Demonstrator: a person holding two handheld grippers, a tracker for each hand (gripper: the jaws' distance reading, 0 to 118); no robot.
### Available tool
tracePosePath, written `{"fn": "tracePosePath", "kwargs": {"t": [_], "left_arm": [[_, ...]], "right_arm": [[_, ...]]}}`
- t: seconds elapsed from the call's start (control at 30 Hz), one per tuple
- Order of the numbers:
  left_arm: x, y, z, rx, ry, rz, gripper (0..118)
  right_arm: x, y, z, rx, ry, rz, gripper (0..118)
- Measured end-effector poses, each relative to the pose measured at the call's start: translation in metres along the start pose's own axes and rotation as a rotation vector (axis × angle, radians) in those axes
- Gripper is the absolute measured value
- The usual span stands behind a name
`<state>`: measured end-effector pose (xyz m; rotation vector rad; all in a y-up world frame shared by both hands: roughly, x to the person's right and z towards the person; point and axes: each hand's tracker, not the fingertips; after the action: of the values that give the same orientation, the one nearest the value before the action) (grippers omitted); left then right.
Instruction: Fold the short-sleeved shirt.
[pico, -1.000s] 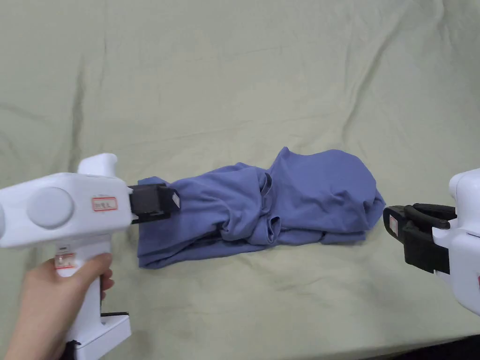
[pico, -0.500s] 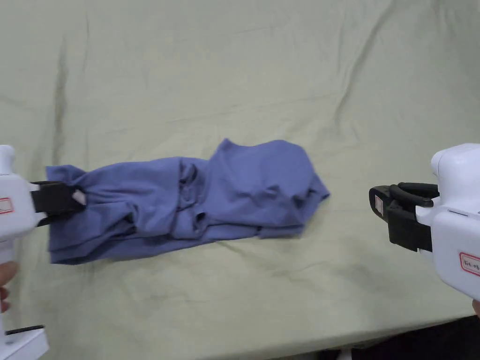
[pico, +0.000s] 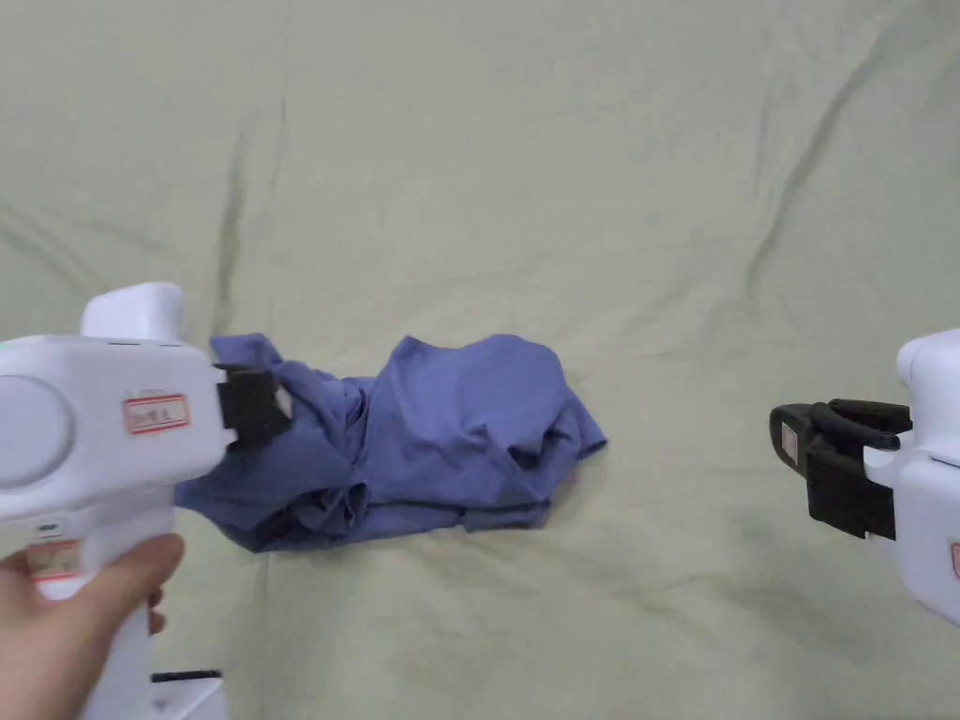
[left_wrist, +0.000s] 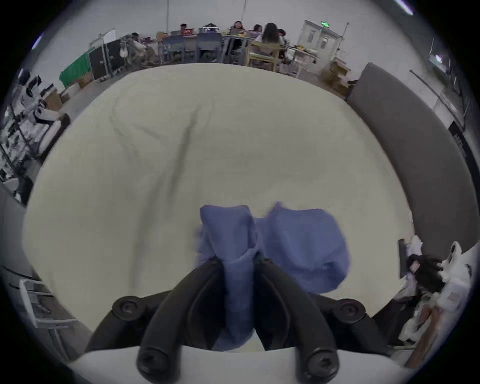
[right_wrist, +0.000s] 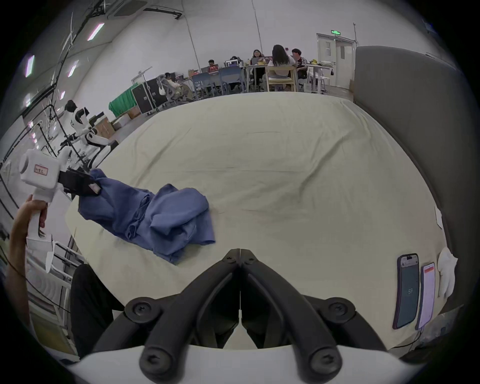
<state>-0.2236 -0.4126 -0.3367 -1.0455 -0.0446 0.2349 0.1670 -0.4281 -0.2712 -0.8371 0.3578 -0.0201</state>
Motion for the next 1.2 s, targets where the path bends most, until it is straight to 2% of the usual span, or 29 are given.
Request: {"fn": "tracePosePath", "kwargs": {"t": [0.17,0.2,0.23,0.27,0.3,0.33,0.37,0.47,0.53,0.57,0.6,0.63,0.67,0.7,0.93,1.0,1.2], "left_arm": [[0.061,0.001,-0.07,-0.133,-0.148,0.017,14],[0.068,0.0,-0.08,-0.16,-0.166,0.022,19],[0.074,-0.001,-0.089,-0.172,-0.207,0.034,32],[0.075,0.0,-0.091,-0.176,-0.256,0.049,57],[0.077,0.001,-0.089,-0.171,-0.307,0.068,71],[0.078,0.004,-0.081,-0.154,-0.315,0.071,78],[0.076,0.007,-0.065,-0.131,-0.311,0.063,78],[0.056,0.016,-0.001,-0.006,-0.421,0.047,78],[0.037,0.017,0.039,0.1,-0.396,0.007,78],[0.026,0.015,0.051,0.149,-0.333,-0.018,78],[0.019,0.011,0.055,0.207,-0.247,-0.034,69],[0.015,0.01,0.05,0.226,-0.175,-0.053,41],[0.014,0.01,0.043,0.17,-0.114,-0.068,0],[0.015,0.009,0.022,0.098,-0.078,-0.045,0],[0.082,-0.027,-0.104,-0.167,-0.192,-0.113,0],[0.104,-0.031,-0.117,-0.153,-0.207,-0.189,0],[0.143,-0.018,-0.134,-0.171,-0.282,-0.245,0]], "right_arm": [[0.014,-0.002,0.007,0.007,-0.027,-0.024,3],[0.016,-0.003,0.008,0.008,-0.03,-0.03,3],[0.019,-0.004,0.01,0.007,-0.034,-0.039,3],[0.021,-0.005,0.01,0.005,-0.036,-0.045,3],[0.023,-0.005,0.01,0.004,-0.038,-0.05,3],[0.024,-0.006,0.01,0.002,-0.036,-0.057,3],[0.025,-0.006,0.009,0.002,-0.032,-0.061,3],[0.027,-0.006,0.007,0.005,-0.013,-0.077,3],[0.025,-0.005,0.006,0.005,-0.011,-0.073,3],[0.024,-0.004,0.006,0.004,-0.013,-0.07,3],[0.023,-0.004,0.005,0.004,-0.014,-0.064,3],[0.022,-0.004,0.005,0.002,-0.014,-0.059,3],[0.022,-0.004,0.004,-0.001,-0.013,-0.056,3],[0.021,-0.004,0.004,-0.003,-0.012,-0.051,3],[0.02,-0.005,0.0,-0.032,-0.042,-0.045,3],[0.021,-0.005,-0.001,-0.044,-0.059,-0.041,3],[0.022,-0.002,-0.001,-0.042,-0.053,-0.055,3]]}}
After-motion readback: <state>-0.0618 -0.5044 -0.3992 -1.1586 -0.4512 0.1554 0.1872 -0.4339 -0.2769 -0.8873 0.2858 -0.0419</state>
